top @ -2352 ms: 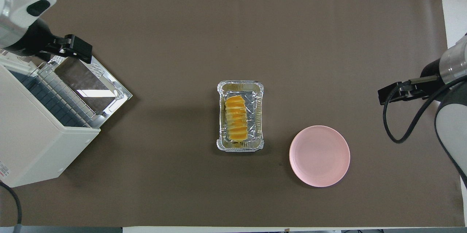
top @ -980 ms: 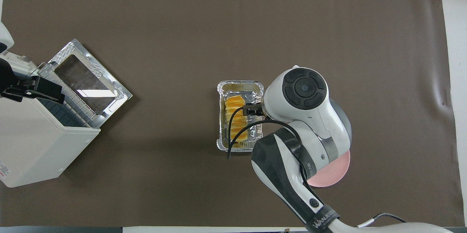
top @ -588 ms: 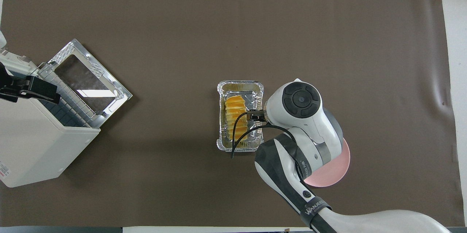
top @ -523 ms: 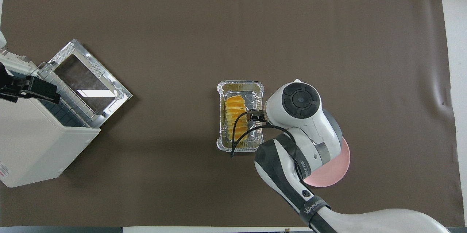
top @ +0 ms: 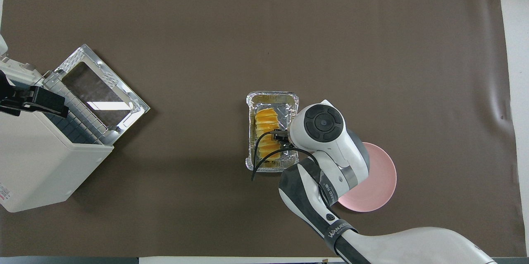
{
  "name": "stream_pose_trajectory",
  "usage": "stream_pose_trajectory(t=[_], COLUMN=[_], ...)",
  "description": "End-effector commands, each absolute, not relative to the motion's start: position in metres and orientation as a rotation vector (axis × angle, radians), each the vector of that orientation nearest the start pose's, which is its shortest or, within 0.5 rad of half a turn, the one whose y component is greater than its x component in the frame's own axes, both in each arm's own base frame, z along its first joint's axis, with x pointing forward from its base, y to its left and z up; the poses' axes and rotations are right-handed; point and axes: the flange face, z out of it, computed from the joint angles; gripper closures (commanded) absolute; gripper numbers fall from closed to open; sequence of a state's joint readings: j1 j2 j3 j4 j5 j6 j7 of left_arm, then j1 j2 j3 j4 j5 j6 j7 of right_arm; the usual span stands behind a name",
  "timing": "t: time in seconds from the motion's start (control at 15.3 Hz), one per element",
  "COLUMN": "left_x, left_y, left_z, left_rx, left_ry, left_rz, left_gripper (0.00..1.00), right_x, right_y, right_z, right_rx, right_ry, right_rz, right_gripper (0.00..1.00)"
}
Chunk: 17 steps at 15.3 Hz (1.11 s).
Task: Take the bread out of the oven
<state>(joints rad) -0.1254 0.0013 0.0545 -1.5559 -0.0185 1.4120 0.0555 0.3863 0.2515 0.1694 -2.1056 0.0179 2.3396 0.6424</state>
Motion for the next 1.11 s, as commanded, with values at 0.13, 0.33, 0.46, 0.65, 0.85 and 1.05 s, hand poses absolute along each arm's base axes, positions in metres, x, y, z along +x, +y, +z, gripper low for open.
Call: stream_pose_trajectory(t=[0.13, 0.33, 0.46, 0.65, 0.85, 1.05], left_x=[0.527, 0.527, 0.527, 0.527, 0.527, 0.527], left_y=[-0.038, -0.037, -0.037, -0.037, -0.037, -0.037], left_z=[0.620, 0.620, 0.620, 0.620, 0.620, 0.620], left_rx=[-3.158, -3.158, -3.158, -3.158, -3.158, -3.158], left_ry=[0.198, 0.198, 0.196, 0.196, 0.198, 0.198], left_rz=[0.234, 0.234, 0.234, 0.234, 0.234, 0.234], left_gripper=[0.00, 0.00, 0.00, 0.00, 0.00, 0.00], right_x=[0.484, 0.493, 0.514, 0.555, 0.586, 0.600], right_y=[0.303, 0.298, 0.277, 0.229, 0.150, 0.088], right_z=[0.297, 0.304, 0.320, 0.348, 0.350, 0.335], right_rx=[-3.089, -3.082, -3.069, -2.975, -2.948, -2.952], right_ry=[0.164, 0.161, 0.187, 0.219, 0.163, 0.087], right_rz=[0.057, 0.042, 0.016, 0.036, 0.007, -0.010], right_gripper=[1.00, 1.00, 1.00, 1.00, 1.00, 1.00])
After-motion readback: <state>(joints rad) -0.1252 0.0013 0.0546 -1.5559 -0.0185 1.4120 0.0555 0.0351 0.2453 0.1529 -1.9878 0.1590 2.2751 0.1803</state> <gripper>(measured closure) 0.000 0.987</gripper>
